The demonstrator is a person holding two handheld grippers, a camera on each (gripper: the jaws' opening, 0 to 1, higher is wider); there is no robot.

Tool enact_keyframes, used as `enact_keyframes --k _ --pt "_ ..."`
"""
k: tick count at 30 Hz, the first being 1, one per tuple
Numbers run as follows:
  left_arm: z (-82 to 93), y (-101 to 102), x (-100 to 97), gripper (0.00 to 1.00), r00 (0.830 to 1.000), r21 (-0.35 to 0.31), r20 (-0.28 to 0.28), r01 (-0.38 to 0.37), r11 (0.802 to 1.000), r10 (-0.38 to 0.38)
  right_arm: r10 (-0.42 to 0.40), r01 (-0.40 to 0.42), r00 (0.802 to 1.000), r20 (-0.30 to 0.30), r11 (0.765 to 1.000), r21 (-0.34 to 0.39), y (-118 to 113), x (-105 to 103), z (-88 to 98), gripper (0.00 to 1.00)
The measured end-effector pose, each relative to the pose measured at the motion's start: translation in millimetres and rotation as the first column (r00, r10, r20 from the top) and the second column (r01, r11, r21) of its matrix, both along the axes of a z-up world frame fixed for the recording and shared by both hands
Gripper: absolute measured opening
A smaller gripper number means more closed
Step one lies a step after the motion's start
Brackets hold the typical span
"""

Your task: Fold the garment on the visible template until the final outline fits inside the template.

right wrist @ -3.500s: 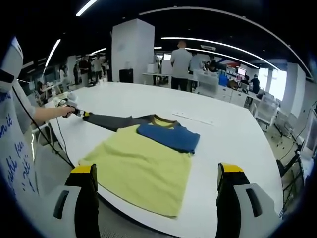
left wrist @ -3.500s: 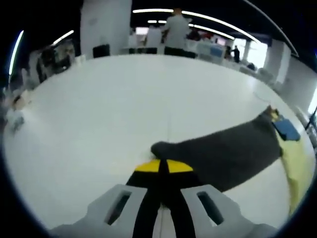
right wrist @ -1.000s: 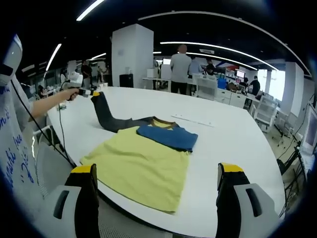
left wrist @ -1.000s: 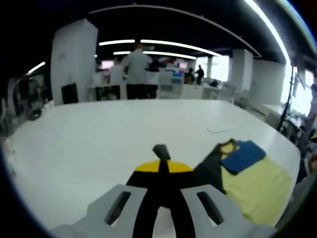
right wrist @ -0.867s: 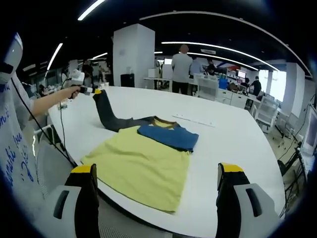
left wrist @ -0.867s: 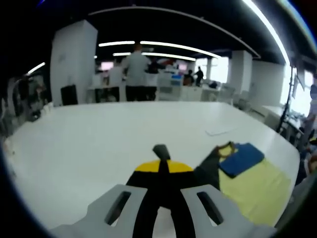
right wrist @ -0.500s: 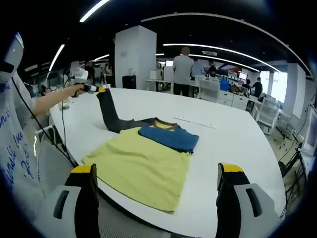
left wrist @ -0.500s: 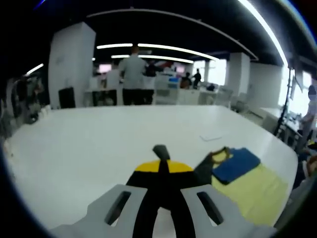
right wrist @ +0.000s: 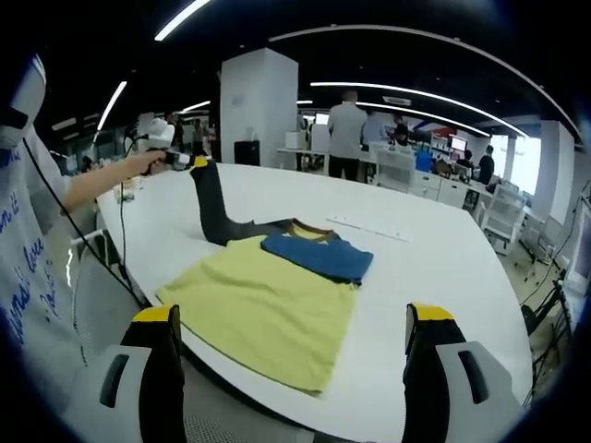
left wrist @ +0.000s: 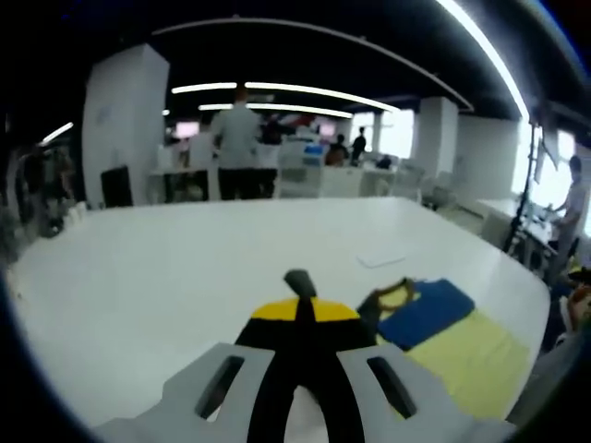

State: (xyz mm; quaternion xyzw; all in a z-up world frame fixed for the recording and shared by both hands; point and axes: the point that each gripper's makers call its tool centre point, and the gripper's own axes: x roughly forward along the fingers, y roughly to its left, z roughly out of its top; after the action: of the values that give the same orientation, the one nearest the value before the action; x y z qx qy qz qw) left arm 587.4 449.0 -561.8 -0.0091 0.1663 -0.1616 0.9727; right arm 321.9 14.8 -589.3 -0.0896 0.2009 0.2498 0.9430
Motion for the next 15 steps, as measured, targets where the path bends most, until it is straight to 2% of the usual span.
enact_keyframes --k 15 --pt "12.5 -34.8 -4.3 0.00 0.999 0.032 -0.001 0.036 0.999 -0.036 0.019 -0.020 1.000 0.014 1.000 0.018 -15.2 -0.7 0.3 1.00"
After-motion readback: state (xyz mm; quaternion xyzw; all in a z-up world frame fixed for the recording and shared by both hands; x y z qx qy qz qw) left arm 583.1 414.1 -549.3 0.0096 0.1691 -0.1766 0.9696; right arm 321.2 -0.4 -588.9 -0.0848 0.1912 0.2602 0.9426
